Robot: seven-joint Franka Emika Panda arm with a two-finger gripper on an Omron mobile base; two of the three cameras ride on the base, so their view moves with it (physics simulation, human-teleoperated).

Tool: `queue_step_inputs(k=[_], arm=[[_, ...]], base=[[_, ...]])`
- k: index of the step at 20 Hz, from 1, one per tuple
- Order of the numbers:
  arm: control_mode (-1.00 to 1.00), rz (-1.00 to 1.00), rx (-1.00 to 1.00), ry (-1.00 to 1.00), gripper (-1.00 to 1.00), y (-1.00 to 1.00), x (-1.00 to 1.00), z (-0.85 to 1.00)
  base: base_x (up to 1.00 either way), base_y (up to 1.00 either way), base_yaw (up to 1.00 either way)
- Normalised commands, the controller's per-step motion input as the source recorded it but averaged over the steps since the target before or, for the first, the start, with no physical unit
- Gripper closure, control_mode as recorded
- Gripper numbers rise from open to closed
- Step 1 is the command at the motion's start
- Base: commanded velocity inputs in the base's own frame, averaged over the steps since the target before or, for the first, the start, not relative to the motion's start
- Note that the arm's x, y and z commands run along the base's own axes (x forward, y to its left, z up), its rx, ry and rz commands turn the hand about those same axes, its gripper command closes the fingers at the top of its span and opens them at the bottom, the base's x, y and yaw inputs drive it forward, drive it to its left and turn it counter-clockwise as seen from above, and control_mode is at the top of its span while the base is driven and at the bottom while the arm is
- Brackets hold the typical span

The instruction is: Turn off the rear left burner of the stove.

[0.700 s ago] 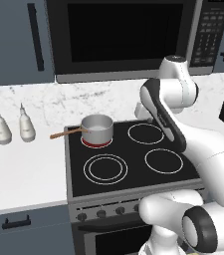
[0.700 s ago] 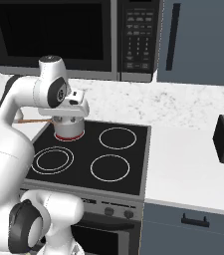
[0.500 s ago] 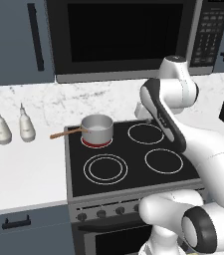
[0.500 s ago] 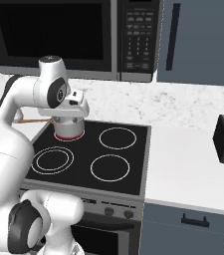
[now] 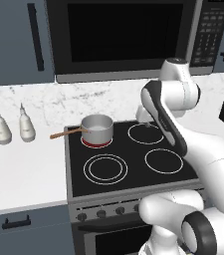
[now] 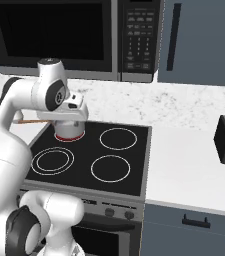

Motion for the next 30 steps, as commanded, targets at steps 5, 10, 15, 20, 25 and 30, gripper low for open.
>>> queue_step_inputs(k=[5,10,15,20,25,30], arm=[[-1.00,0.00,0.00,0.01,-1.00,0.00,-0.12,-0.01],[-1.00,0.01,-0.01,0.00,-1.00,0.05,-0.27,0.00],[-1.00,0.10,-0.14,0.00,-1.00,0.47,-0.52,-0.12],[-1.00,0.15,-0.25,0.00,-1.00,0.77,-0.50,-0.36],[-1.00,0.18,-0.30,-0.03,-1.00,0.83,-0.62,-0.34],[-1.00,0.16,-0.22,-0.01,-1.00,0.62,-0.49,-0.16]], base=[[0.00,0.00,0.00],[0.00,0.00,0.00],[0.00,0.00,0.00],[0.00,0.00,0.00],[0.00,0.00,0.00],[0.00,0.00,0.00]])
